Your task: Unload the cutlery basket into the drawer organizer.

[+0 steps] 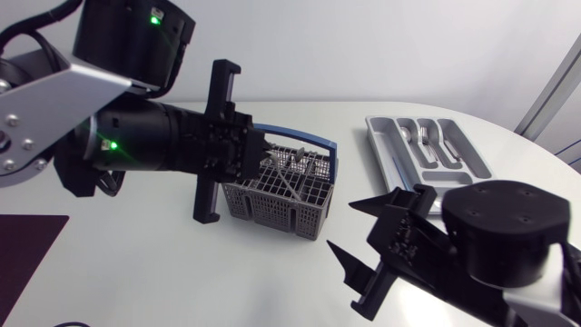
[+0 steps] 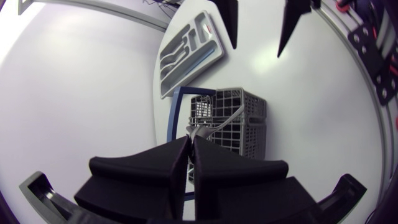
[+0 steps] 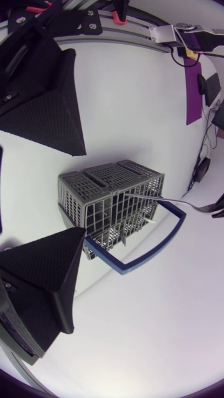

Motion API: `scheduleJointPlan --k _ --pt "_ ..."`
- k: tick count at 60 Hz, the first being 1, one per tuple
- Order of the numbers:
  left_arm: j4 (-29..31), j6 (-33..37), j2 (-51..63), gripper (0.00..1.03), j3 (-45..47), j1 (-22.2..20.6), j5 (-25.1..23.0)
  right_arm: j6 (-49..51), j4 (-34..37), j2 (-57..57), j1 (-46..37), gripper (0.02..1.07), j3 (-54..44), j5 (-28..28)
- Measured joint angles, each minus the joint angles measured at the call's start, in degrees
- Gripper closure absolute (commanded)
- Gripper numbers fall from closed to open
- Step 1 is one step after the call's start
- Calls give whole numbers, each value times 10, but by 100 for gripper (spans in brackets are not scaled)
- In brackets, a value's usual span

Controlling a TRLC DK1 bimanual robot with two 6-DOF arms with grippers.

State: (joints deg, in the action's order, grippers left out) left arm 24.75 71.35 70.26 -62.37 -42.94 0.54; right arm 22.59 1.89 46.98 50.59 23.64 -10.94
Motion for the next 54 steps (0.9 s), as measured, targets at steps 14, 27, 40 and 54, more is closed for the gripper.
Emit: scheduleJointPlan --k 14,27,40,54 --pt "41 -248 9 100 -47 -35 -3 21 -3 -78 0 24 -14 -3" --pt "88 -437 56 100 -101 -40 -48 48 -33 -85 20 25 -19 -49" --pt "121 -545 87 100 -113 -40 -74 81 -81 -82 41 25 -24 -94" --pt "145 -615 127 100 -113 -37 -126 95 -107 -38 49 25 -24 -100"
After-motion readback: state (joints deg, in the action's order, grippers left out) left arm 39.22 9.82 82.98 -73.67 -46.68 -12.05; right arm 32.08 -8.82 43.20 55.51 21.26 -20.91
